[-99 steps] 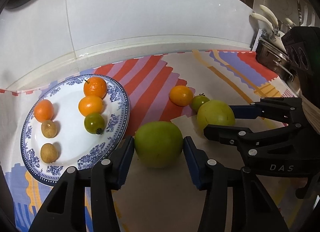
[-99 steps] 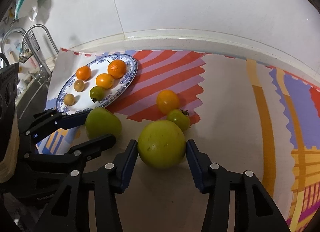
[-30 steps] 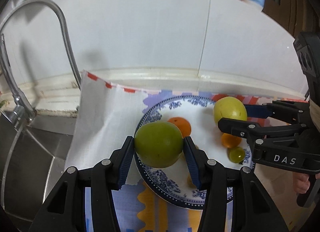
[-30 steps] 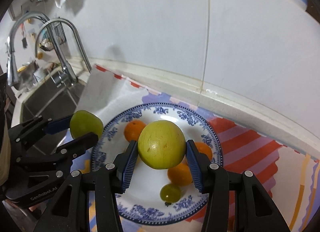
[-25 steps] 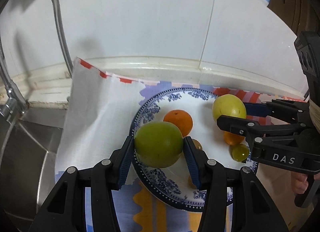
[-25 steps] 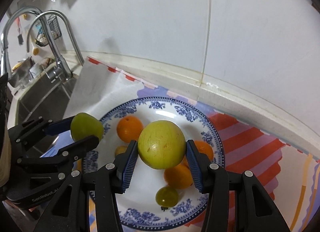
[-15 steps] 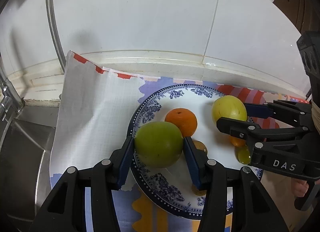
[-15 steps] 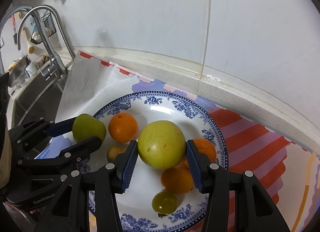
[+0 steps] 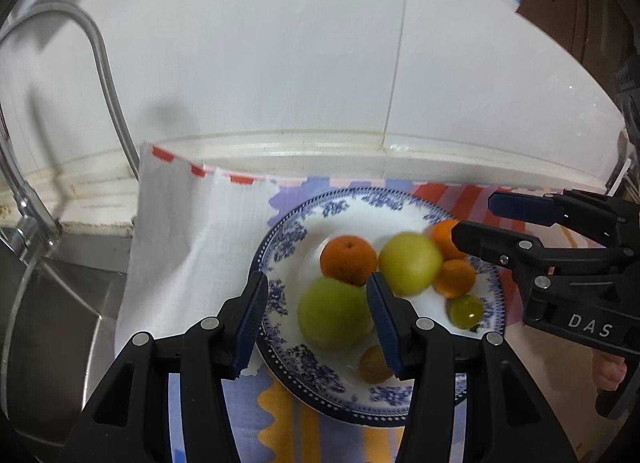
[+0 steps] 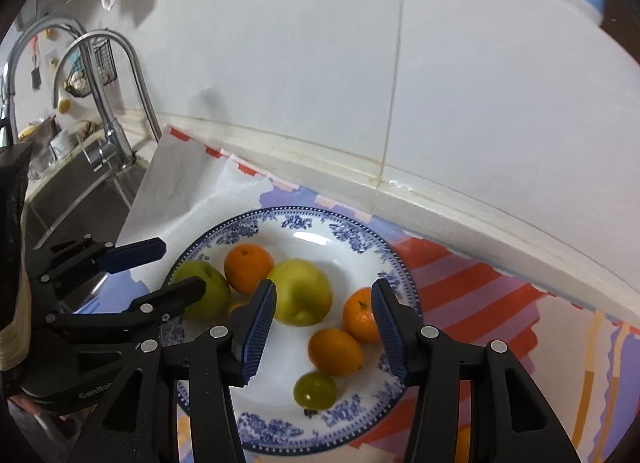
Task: Organize fruits
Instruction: 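Withdraw both open tools from the plate toward the last orange and green tomato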
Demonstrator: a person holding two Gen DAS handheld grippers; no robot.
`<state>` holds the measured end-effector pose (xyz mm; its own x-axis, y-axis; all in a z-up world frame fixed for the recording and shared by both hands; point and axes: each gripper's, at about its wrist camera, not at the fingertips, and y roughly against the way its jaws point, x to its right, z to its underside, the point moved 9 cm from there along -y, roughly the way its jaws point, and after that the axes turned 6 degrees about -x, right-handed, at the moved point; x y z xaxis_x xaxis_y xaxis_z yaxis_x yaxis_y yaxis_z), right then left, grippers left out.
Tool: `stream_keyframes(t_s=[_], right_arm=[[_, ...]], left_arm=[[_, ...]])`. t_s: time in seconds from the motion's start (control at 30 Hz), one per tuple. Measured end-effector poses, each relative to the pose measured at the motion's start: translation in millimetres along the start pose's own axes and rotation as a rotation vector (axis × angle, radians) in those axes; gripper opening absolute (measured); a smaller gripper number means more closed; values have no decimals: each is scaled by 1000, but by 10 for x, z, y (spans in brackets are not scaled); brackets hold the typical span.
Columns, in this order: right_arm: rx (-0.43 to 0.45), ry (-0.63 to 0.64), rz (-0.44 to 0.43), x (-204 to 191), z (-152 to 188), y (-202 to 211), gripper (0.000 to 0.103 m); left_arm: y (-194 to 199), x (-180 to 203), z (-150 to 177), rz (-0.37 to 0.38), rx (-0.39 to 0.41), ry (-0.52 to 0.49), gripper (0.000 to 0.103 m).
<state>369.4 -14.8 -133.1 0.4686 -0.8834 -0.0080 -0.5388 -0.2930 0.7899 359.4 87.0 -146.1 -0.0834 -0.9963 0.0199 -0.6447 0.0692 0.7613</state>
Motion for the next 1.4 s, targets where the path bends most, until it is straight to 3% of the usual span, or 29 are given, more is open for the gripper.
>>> stream_keyframes(t_s=[0.43,0.47,0.73,1.13,1.4], right_arm=[[137,-59,23,142,70,760,54],[147,-65,29,167,81,817,57],[211,-87,129,473,283,1311,58],[190,-167,249,973,738,1588,58],[112,-178,283,1151,1060,1473,58]], left_arm=[[779,366,-135,-6,158,-35,66],[834,407,-141,-6,169,-41,67],[1106,867,-187,35,243,-127,77],[986,1490,-176,119,267,-257,83],[689,1834,-94,195,215,-362,82]])
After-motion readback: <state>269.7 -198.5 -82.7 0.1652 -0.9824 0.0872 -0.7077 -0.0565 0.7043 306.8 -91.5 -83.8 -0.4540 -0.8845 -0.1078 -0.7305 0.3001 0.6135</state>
